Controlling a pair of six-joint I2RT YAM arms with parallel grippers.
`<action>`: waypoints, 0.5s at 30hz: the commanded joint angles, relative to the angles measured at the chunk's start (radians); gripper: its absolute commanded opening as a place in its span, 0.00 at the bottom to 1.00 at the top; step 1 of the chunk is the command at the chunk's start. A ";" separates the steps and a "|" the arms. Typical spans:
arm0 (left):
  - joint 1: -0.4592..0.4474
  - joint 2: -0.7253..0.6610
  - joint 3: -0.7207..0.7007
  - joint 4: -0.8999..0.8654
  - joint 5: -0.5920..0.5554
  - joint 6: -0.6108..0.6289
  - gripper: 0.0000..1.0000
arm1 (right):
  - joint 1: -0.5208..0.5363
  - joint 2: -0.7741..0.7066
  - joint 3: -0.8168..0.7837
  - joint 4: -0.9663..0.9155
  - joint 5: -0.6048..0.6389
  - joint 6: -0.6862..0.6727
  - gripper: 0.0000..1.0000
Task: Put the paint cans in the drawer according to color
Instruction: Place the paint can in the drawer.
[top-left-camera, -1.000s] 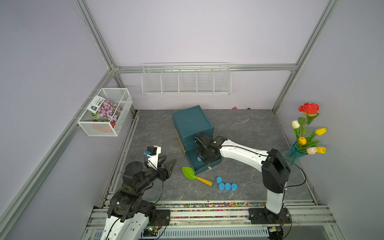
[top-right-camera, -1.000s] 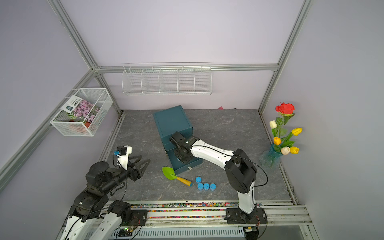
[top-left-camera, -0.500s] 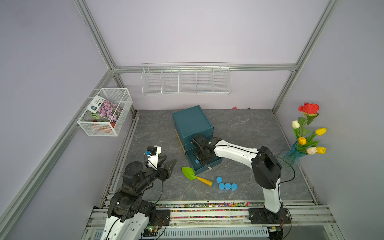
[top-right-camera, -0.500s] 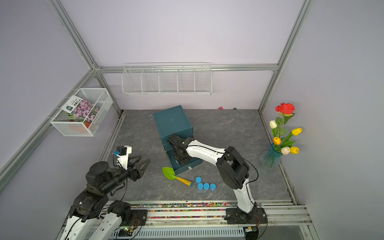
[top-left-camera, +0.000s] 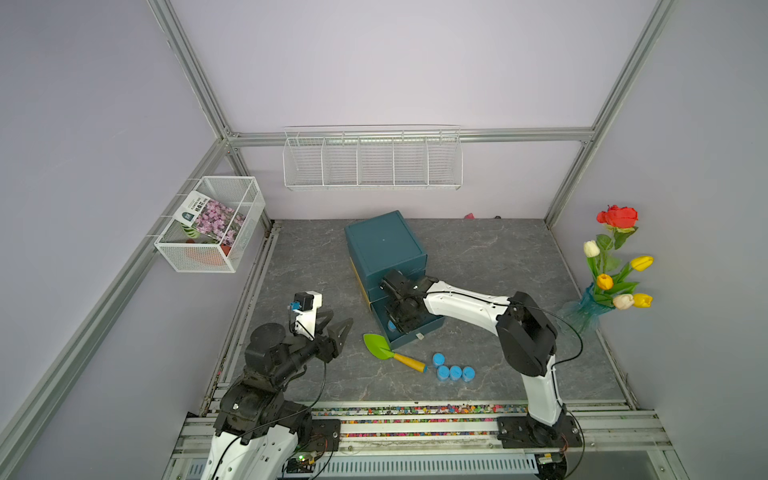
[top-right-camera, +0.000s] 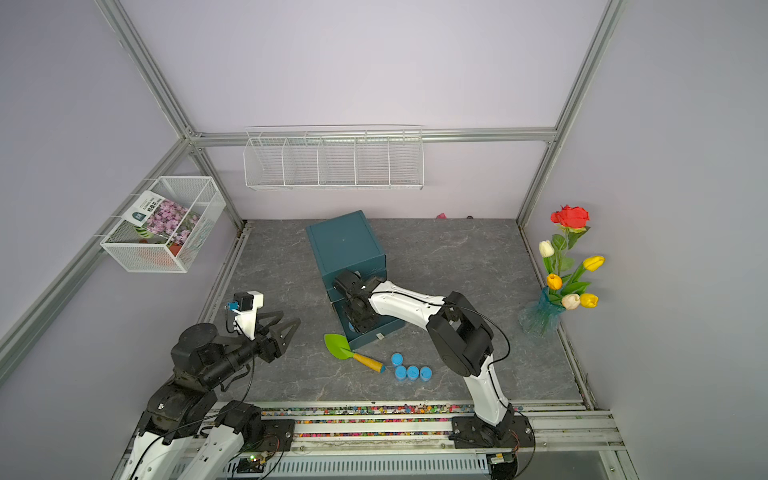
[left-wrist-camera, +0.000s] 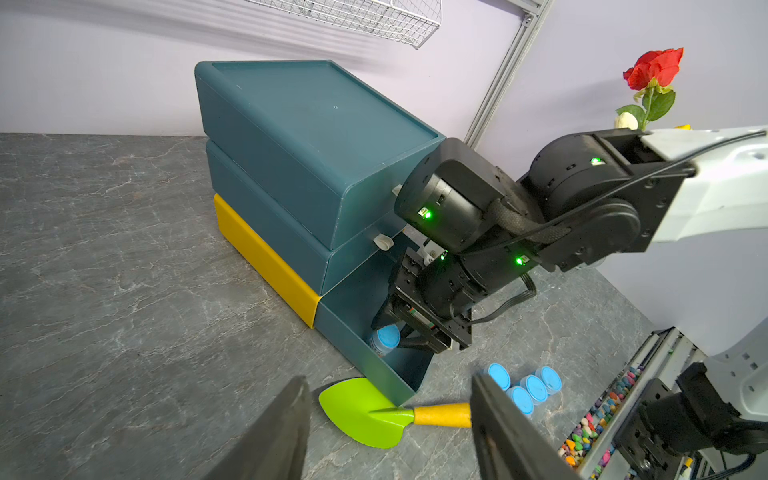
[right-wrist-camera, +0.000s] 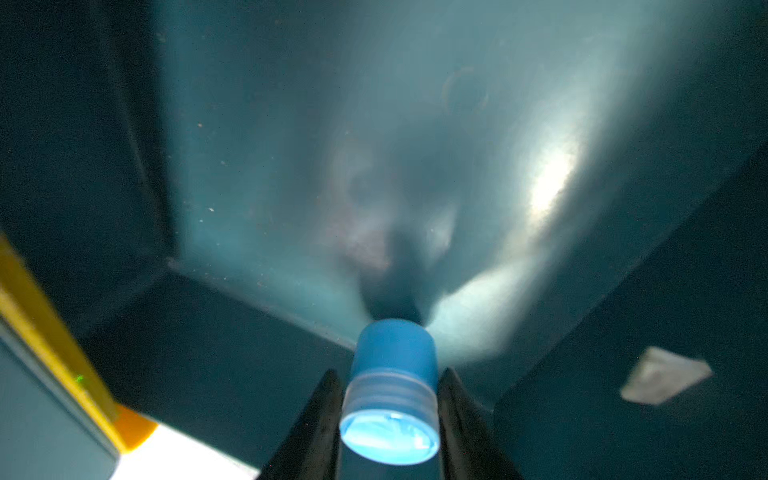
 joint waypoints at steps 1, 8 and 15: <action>-0.002 -0.011 -0.004 0.002 0.003 0.001 0.64 | 0.006 -0.005 0.001 -0.005 0.008 0.010 0.35; -0.001 -0.010 -0.004 0.004 0.004 -0.001 0.64 | 0.005 -0.072 -0.030 0.005 0.031 0.011 0.50; -0.001 -0.011 -0.004 0.002 0.006 -0.001 0.64 | 0.000 -0.188 -0.047 -0.043 0.086 -0.017 0.49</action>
